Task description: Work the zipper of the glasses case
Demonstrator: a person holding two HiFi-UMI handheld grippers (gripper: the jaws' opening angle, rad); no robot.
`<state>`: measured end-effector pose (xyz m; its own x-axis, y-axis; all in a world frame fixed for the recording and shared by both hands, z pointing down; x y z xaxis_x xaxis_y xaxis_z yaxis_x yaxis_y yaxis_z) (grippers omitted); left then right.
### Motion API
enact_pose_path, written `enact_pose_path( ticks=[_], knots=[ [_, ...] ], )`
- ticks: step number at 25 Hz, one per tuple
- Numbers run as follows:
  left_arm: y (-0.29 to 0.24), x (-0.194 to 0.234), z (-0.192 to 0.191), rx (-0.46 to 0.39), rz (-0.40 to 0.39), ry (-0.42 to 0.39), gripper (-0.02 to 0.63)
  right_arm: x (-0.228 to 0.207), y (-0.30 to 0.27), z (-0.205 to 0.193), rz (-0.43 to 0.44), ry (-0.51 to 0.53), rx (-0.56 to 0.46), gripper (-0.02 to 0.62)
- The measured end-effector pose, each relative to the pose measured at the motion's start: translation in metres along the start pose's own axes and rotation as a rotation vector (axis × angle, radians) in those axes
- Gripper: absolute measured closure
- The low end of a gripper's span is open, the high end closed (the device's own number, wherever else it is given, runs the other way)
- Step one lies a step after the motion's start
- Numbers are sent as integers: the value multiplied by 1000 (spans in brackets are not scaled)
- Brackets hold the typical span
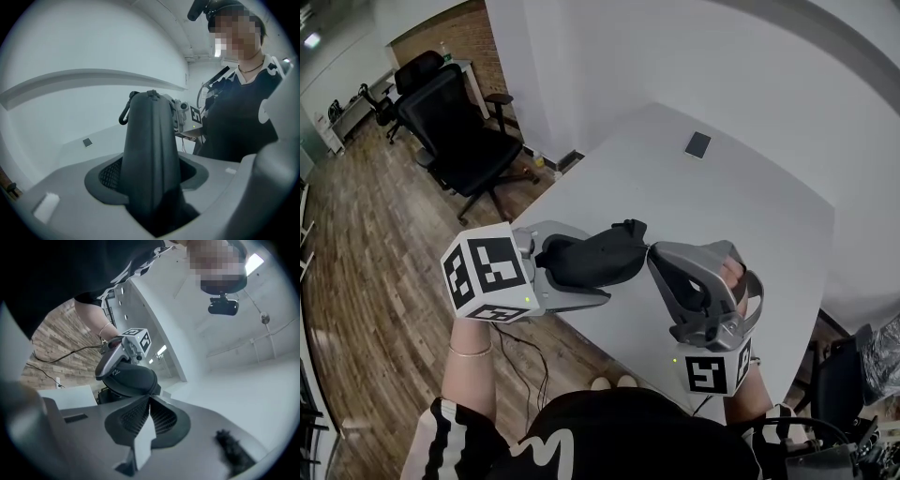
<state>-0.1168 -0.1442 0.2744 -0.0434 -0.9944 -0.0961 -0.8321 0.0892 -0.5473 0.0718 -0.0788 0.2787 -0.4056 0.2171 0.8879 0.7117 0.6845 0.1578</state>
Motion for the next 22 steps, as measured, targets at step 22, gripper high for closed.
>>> enact_pose_path(
  ticks=[22],
  knots=[
    [-41,-37,-20,-377,-133,-47,351,-11,11,24,149,-47,-223,591]
  ],
)
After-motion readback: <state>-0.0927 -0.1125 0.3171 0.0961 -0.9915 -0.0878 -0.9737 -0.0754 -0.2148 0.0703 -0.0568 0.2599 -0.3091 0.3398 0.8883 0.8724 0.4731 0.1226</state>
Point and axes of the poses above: the fingertips, and each gripper's own axes: y backward along the fingers, x to its left, z out of its top, the point moved 10 cm from there along y, backward along the fingers, and after that the axes turned 4 degrees about -y, right-handed, at the moved point
